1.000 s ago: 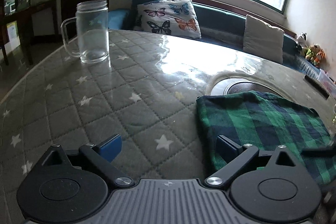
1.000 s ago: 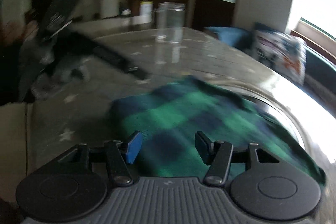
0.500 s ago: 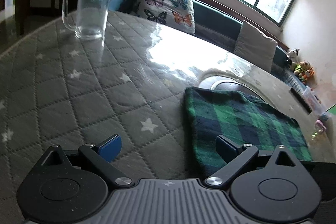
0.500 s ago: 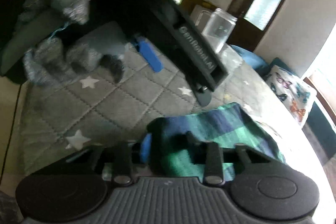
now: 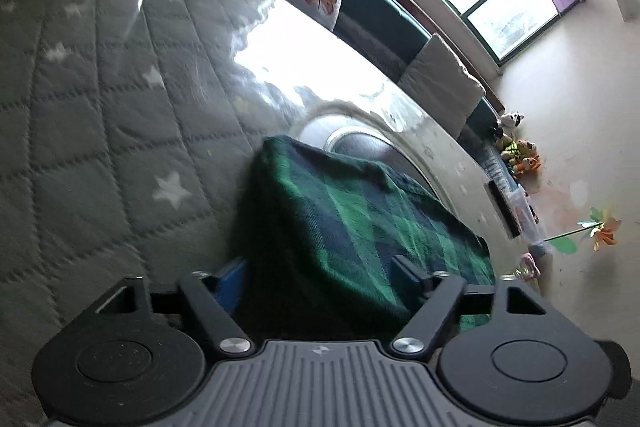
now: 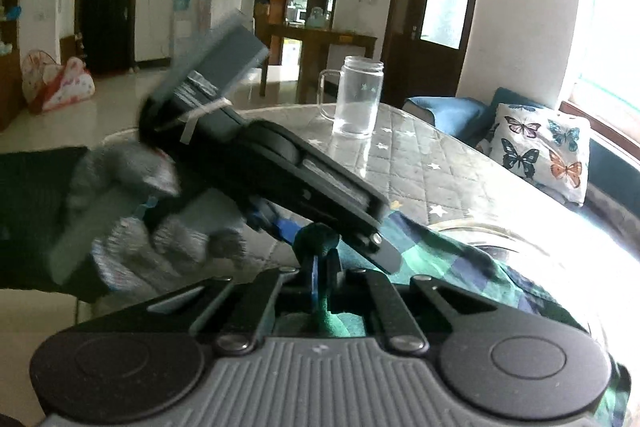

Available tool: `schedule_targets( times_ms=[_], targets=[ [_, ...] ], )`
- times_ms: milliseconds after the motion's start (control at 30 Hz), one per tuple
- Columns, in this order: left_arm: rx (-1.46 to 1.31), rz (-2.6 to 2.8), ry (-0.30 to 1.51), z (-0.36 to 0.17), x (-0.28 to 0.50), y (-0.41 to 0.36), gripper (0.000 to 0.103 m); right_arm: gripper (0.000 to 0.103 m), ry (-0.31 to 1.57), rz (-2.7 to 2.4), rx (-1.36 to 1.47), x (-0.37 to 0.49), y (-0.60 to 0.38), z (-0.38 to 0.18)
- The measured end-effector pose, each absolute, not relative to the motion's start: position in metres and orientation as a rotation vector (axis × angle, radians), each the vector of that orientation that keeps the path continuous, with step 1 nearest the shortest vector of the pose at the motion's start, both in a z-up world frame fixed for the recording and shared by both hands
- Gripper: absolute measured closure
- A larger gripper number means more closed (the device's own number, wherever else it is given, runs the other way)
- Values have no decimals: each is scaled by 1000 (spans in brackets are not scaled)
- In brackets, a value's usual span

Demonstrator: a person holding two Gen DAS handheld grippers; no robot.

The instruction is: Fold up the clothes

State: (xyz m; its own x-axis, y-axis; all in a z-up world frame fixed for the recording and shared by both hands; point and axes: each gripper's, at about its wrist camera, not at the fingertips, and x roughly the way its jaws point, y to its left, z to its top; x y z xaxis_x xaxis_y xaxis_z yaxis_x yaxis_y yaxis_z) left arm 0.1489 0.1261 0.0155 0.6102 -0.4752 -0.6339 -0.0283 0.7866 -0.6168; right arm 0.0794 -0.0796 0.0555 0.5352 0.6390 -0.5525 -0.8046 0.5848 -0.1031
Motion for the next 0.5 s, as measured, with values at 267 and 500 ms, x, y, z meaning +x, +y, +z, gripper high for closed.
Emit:
schedule_targets(
  times_ms=[267,500],
  targets=[
    [-772,-307,909,-2,140,124,86,100,503,937,-348,56,-95,58],
    [-768,-291,882,4,134,122,91,87,551,961,-255,57,-130,61]
  ],
)
